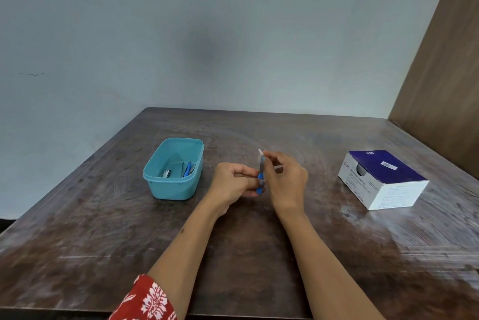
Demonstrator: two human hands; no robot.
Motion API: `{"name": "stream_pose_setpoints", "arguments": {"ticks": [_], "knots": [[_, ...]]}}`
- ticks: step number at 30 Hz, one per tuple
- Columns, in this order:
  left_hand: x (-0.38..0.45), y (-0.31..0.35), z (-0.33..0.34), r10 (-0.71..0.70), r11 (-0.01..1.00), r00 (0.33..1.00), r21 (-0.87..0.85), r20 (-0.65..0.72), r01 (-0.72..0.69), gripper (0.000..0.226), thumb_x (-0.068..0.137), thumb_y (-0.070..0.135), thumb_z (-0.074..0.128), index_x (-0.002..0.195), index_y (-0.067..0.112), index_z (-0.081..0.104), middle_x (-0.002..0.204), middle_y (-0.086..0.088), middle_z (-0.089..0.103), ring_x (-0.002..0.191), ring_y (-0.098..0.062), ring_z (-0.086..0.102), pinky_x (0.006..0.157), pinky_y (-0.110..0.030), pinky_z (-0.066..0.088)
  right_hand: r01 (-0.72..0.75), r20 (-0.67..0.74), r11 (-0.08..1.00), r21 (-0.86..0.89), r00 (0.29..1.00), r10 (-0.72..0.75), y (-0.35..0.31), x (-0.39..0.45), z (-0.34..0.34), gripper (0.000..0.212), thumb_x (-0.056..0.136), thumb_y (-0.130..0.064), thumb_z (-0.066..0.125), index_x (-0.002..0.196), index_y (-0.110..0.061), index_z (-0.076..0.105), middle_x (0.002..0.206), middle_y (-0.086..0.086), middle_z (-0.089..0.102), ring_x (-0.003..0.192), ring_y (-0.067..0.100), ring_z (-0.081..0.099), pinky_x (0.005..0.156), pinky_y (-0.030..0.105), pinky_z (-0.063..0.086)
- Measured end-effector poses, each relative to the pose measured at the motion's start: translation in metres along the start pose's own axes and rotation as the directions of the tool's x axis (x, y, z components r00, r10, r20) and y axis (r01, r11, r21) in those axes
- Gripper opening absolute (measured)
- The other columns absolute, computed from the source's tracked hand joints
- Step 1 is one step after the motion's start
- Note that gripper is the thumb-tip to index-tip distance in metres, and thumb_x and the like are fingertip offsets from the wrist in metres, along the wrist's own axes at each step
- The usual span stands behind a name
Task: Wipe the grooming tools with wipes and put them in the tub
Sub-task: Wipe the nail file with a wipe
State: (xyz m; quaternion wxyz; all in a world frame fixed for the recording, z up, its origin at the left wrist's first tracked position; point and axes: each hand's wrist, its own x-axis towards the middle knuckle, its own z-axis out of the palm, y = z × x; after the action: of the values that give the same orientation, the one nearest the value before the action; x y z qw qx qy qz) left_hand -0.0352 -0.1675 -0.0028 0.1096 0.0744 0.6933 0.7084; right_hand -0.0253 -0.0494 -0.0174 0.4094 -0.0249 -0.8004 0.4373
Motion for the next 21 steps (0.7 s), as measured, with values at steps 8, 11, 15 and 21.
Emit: {"name": "stream_pose_setpoints", "arguments": {"ticks": [8, 11, 15, 21], "knots": [[0.001, 0.0012, -0.0031, 0.017, 0.997, 0.996, -0.068, -0.091, -0.023, 0.016, 0.074, -0.009, 0.069, 0.083, 0.004, 0.071, 0.077, -0.013, 0.072, 0.068, -0.018, 0.072, 0.056, -0.025, 0.057, -0.005, 0.081, 1.0, -0.02, 0.997, 0.006, -0.0031, -0.0033, -0.0007, 0.007, 0.075, -0.015, 0.071, 0.082, -0.018, 0.073, 0.075, -0.003, 0.069, 0.07, 0.007, 0.062, 0.062, 0.017, 0.045], [-0.0014, 0.0023, -0.0028, -0.025, 0.999, 0.999, -0.033, -0.02, 0.025, 0.013, 0.072, -0.007, 0.072, 0.081, 0.002, 0.071, 0.074, -0.011, 0.073, 0.067, -0.018, 0.072, 0.056, -0.025, 0.057, -0.009, 0.031, 0.999, -0.046, 0.999, 0.011, -0.0025, -0.0012, -0.0033, 0.013, 0.081, -0.012, 0.069, 0.092, -0.014, 0.073, 0.084, 0.0, 0.07, 0.075, 0.009, 0.062, 0.068, 0.024, 0.052], [-0.0023, 0.001, -0.0014, -0.003, 0.999, 0.999, -0.032, -0.04, 0.002, 0.015, 0.075, -0.009, 0.067, 0.081, 0.004, 0.07, 0.075, -0.011, 0.072, 0.066, -0.017, 0.071, 0.055, -0.024, 0.057, 0.004, 0.054, 0.999, -0.046, 0.999, -0.002, -0.006, -0.0039, -0.0048, 0.005, 0.074, -0.016, 0.07, 0.077, -0.019, 0.071, 0.071, -0.005, 0.066, 0.068, 0.007, 0.061, 0.061, 0.022, 0.049], [-0.0023, 0.0013, -0.0011, -0.035, 0.999, 0.999, -0.017, 0.006, 0.035, 0.013, 0.073, -0.008, 0.07, 0.079, 0.003, 0.071, 0.073, -0.01, 0.072, 0.066, -0.017, 0.071, 0.054, -0.024, 0.056, 0.021, 0.002, 0.998, -0.055, 1.0, -0.02, -0.0055, -0.0031, -0.0032, 0.013, 0.078, -0.009, 0.07, 0.09, -0.011, 0.074, 0.081, 0.002, 0.069, 0.074, 0.009, 0.06, 0.066, 0.02, 0.047]]}}
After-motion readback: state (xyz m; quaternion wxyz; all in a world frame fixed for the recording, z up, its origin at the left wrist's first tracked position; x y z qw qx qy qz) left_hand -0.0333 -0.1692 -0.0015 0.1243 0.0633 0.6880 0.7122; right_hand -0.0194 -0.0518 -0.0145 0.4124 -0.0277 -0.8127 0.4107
